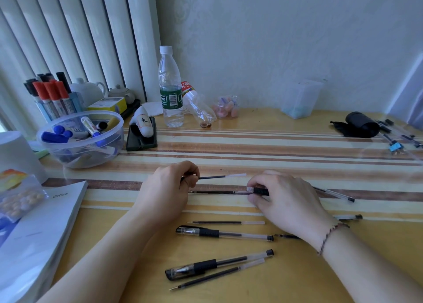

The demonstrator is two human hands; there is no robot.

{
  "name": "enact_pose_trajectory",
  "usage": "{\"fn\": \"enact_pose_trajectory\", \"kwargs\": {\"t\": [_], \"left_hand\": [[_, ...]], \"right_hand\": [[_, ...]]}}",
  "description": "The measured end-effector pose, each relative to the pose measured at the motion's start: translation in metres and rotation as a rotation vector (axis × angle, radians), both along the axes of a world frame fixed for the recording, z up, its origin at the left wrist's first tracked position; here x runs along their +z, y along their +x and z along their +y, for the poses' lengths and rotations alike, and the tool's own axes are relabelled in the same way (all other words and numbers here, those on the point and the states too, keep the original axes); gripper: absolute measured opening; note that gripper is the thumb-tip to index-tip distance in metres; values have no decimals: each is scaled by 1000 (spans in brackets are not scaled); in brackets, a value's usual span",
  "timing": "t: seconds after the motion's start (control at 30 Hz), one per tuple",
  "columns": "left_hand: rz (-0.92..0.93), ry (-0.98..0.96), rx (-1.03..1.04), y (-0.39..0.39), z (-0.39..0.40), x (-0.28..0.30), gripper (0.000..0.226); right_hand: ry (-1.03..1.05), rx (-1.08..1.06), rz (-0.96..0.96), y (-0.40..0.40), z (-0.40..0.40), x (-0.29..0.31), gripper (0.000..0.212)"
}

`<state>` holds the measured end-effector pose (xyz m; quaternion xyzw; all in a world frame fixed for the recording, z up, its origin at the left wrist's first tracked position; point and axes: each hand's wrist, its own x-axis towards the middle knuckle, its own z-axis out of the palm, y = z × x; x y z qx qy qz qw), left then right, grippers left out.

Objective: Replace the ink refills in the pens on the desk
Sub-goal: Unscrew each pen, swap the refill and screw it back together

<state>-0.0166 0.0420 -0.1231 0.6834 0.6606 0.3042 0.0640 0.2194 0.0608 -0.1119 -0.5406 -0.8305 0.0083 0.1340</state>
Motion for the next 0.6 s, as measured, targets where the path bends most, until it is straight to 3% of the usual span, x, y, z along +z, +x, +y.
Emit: {"fn": "enact_pose_trajectory", "kwargs": {"t": [0.6], "left_hand": [[-13, -1, 0, -1, 0, 1, 22]], "right_hand": [[10, 10, 14, 0, 0, 0, 27]]}}
